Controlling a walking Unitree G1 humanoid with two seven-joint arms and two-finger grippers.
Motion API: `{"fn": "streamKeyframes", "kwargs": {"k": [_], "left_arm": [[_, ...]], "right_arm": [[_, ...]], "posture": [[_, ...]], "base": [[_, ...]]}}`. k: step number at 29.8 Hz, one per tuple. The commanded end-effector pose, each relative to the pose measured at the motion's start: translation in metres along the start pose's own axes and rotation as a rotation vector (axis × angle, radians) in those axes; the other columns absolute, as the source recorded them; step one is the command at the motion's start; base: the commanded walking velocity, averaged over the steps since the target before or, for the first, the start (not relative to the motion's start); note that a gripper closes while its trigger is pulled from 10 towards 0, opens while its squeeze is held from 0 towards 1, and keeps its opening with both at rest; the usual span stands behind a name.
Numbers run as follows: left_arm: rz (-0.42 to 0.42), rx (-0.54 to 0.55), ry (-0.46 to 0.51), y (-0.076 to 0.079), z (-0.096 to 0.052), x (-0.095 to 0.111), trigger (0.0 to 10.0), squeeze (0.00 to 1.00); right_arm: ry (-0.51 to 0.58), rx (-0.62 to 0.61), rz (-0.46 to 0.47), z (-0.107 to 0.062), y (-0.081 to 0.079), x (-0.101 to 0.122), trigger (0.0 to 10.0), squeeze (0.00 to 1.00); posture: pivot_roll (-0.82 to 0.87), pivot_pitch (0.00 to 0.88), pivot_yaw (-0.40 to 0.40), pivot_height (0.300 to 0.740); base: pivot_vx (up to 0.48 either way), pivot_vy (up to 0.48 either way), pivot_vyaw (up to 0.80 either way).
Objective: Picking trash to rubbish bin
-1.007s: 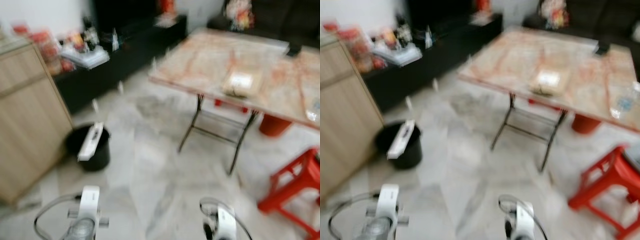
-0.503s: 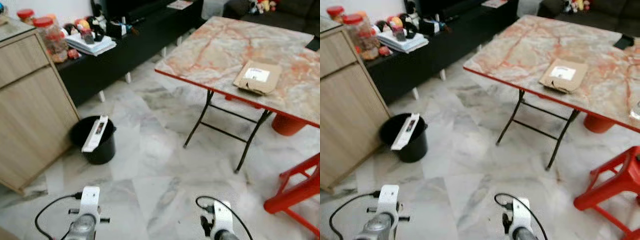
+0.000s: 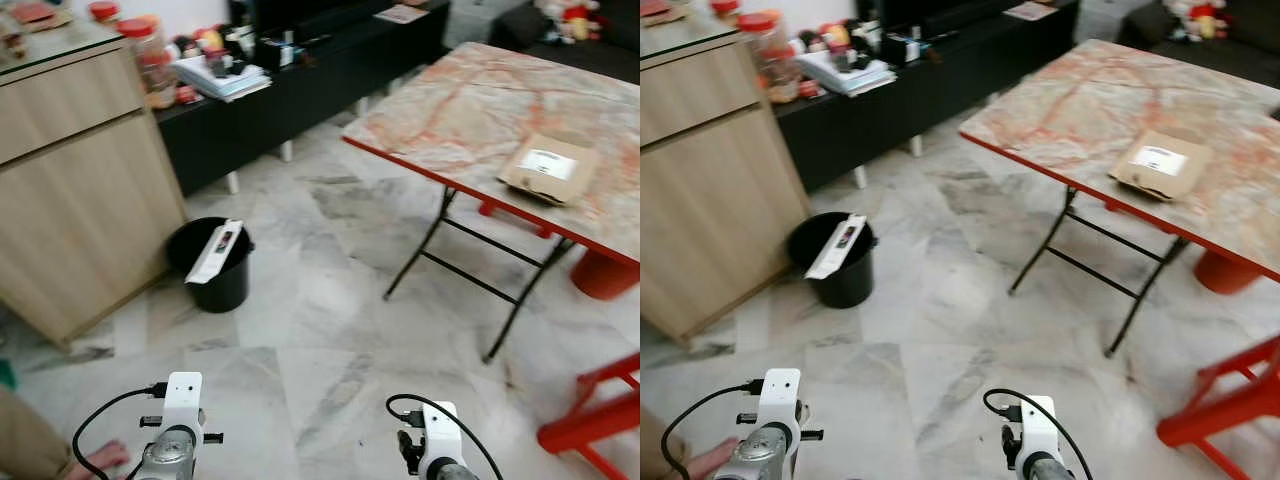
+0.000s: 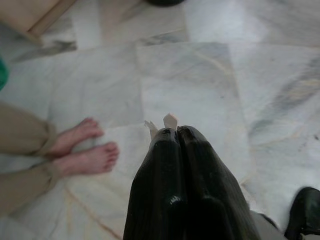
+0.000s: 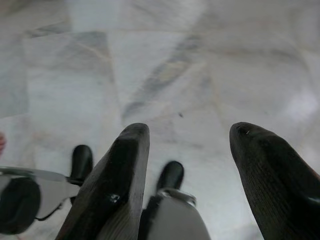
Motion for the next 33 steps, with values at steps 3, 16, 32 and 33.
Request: {"fn": "streamKeyframes", "kwargs": {"k": [3,16,32,33], "left_arm": [[-0.007,0.016,-0.019,-0.003,-0.001,-0.004,10.0,0.0],[0.01,0.02,-0.024,-0.006,-0.001,-0.006,10.0,0.0],[0.016,0.027,-0.022,-0.01,-0.001,-0.004,10.0,0.0],[0.016,0.027,-0.022,-0.01,-0.001,-0.004,10.0,0.0]], "right_arm": [[-0.005,-0.009,0.026,0.0,0.002,0.0,10.0,0.0],[0.004,-0.013,0.027,-0.003,0.003,-0.007,10.0,0.0],[-0.009,0.0,0.025,-0.003,0.0,-0.01,10.0,0.0],[-0.009,0.0,0.021,-0.003,0.0,-0.01,10.0,0.0]], "posture": [[-0.01,0.09,-0.049,0.74],[-0.03,0.078,-0.029,0.74],[-0.02,0.057,-0.019,0.74],[-0.02,0.057,-0.019,0.74]], "base": [[0.165,0.0,0.19],[0.275,0.0,0.06],[0.308,0.0,0.1],[0.307,0.0,0.0]]}}
Point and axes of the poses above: a point about 5 cm out from each wrist's last joint towards the gripper, its own z axis pointing out of the wrist towards the gripper, its own x axis along the axis of the wrist's last joint, y = z × x, the point moved 1 cm from there along z, pointing out of the wrist towards the gripper, and after that the axes turned 11 degrees about -z, right-handed, at the moved point
